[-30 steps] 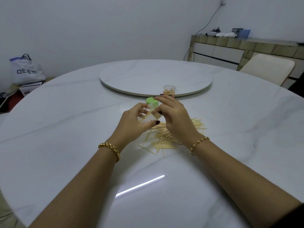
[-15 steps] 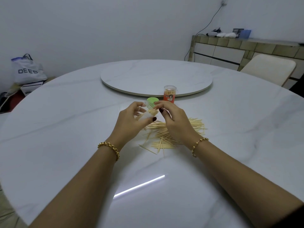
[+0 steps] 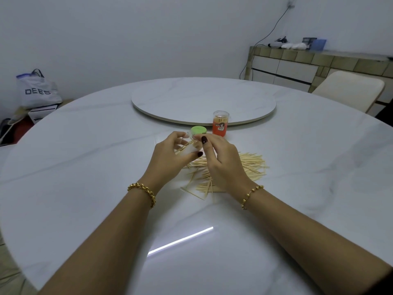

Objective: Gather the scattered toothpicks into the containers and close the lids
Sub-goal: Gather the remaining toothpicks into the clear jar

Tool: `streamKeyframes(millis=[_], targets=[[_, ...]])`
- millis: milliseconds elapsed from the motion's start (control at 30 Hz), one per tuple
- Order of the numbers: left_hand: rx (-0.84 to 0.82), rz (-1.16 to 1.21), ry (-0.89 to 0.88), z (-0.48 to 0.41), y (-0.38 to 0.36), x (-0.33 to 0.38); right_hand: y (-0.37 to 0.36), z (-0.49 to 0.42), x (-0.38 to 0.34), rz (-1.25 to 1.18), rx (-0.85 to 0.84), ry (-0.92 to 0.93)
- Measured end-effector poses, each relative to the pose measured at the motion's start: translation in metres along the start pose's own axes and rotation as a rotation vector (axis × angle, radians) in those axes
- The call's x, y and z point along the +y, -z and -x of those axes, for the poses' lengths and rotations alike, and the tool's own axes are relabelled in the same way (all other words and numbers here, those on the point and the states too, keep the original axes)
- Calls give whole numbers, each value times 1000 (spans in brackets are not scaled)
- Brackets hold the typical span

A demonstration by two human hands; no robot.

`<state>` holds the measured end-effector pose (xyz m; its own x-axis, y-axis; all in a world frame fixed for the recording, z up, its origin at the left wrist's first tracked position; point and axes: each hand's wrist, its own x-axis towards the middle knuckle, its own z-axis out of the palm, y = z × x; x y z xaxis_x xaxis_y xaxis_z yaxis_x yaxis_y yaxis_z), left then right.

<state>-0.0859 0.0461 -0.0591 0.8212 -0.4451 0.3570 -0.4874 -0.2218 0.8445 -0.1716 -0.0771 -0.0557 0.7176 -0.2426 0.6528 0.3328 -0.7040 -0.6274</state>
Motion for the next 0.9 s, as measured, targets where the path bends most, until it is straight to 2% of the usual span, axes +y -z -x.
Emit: streamKeyframes(millis=[167,300,433,567,733,900], targets=[[-44,-5,-19,0,-2,-1,5,-5,11,-21,-8,-23],[-78,-29,-35,-1,-2,-1,12,-10,21,82,51,4],[-101,-27,-45,-1,-1,-2,15,-11,27,89,-32,-20],[-113,-38,-61,-1,-1,-4,15,-12,30,214,-60,-56],[-120,-57,-49,-1,-1,-5,19,-14,20,-34,-129,-157],[-140,-92,-51,-1,-2,-6,31,-15,28,-61,-94,-223]])
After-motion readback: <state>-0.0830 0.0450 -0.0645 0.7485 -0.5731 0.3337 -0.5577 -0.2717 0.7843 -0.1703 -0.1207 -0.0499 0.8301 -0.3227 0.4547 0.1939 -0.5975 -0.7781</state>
